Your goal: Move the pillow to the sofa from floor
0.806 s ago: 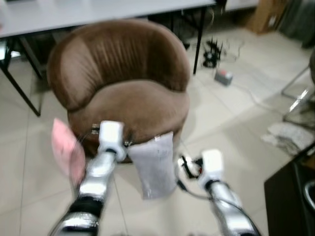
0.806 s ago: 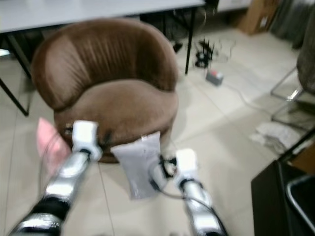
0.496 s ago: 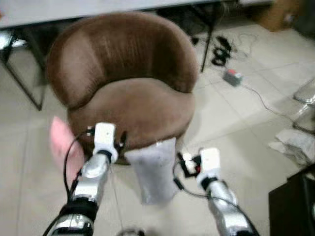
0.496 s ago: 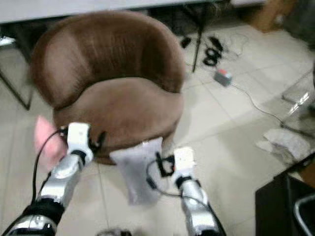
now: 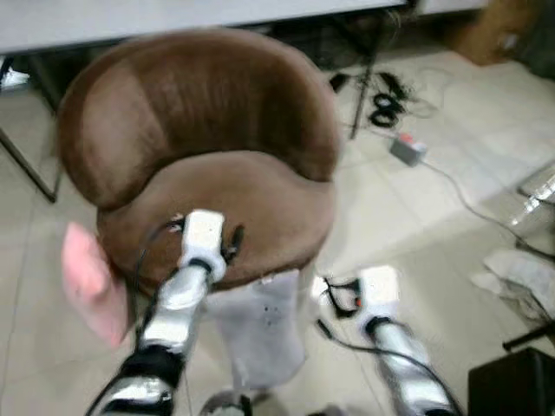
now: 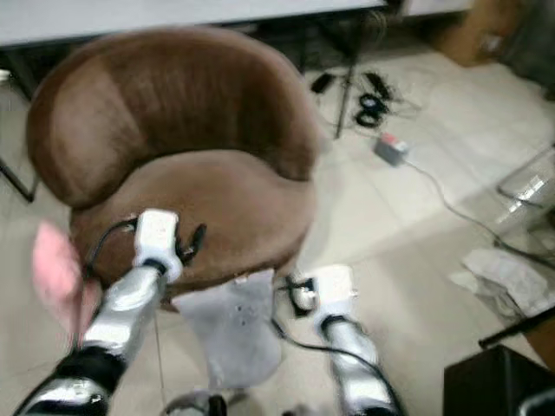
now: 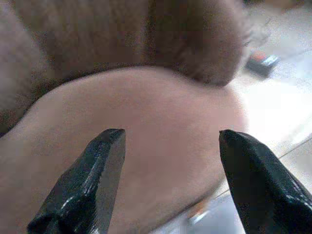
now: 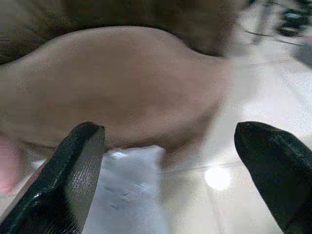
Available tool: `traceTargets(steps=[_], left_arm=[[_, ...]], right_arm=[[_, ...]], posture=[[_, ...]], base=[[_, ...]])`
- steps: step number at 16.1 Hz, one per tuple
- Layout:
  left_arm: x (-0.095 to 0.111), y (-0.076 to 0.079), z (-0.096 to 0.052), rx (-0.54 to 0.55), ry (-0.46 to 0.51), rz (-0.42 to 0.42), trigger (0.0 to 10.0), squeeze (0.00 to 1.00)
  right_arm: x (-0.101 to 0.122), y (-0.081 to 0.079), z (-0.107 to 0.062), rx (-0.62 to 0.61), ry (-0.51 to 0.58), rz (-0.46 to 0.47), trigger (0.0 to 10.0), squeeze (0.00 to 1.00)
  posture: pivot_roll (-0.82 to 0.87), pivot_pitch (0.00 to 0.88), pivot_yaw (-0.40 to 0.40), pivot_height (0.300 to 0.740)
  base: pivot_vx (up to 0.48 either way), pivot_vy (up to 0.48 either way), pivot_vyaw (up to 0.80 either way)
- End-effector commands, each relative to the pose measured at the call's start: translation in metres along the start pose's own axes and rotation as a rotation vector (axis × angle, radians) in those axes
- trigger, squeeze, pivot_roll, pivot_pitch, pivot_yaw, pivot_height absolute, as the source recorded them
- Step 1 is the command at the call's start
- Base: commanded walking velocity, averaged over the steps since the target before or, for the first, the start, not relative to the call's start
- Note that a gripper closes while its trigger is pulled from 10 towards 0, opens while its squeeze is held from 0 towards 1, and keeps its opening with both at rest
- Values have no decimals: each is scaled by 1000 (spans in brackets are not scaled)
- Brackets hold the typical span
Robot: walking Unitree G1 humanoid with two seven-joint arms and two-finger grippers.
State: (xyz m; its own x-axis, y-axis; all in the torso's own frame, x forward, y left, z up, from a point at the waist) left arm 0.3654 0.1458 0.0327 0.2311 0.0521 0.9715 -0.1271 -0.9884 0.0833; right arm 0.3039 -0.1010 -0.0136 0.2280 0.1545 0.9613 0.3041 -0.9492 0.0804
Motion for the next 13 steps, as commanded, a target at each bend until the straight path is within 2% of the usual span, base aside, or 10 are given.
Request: traceTargets(steps=[1, 4, 5, 7, 8, 9, 10, 13], left_arm=[[0, 7, 0, -19, 1, 9, 10000, 0], [-5, 9, -2, -21, -13, 22, 10000, 0], [-6, 9, -3, -16, -16, 21, 10000, 0], [-8, 9, -3, -12, -23, 17, 10000, 0], [-8, 9, -3, -13, -24, 16, 10000, 0], [-8, 9, -3, -13, -25, 14, 10000, 0], [-8, 9, -3, -12, -25, 14, 10000, 0], [-9, 5, -4, 4, -30, -8, 10000, 0]], right_arm=[[-3, 3, -2, 8, -8, -18, 10000, 0], [-5, 5, -2, 6, -24, -18, 10000, 0], [-1, 4, -2, 10, 4, -15, 10000, 0], [-9, 17, 1, -66, -63, -47, 10000, 0], [-2, 18, 1, -61, -18, -4, 10000, 0], [0, 18, 1, -47, -10, 0, 10000, 0], [-4, 18, 2, -40, -42, -22, 10000, 0], [-6, 13, 0, -33, -39, -30, 10000, 0]], posture=[[-110, 81, 19, 740], [-108, 87, 16, 740], [-108, 88, 17, 740], [-108, 88, 17, 740], [-108, 93, 17, 740], [-108, 93, 17, 740], [-108, 93, 17, 735], [-107, 99, 15, 705]], base=[[0, 0, 763], [0, 0, 756], [0, 0, 756], [0, 0, 0], [0, 0, 0], [0, 0, 0], [0, 0, 0], [0, 0, 0]])
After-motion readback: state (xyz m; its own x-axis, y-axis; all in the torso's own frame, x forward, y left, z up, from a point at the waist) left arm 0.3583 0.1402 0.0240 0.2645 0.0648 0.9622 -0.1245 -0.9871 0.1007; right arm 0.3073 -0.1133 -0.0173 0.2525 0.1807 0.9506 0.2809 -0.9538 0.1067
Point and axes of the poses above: a point about 5 cm out from each wrist's last joint towards the gripper, its own z axis pointing out of the wrist towards the gripper, its own x axis along the axis of the wrist's last joint, y = z × x, the point moved 6 cm from there along z, pointing out of the wrist towards the gripper, and after that the axes turned 9 degrees about -z, right-handed, at the moved point
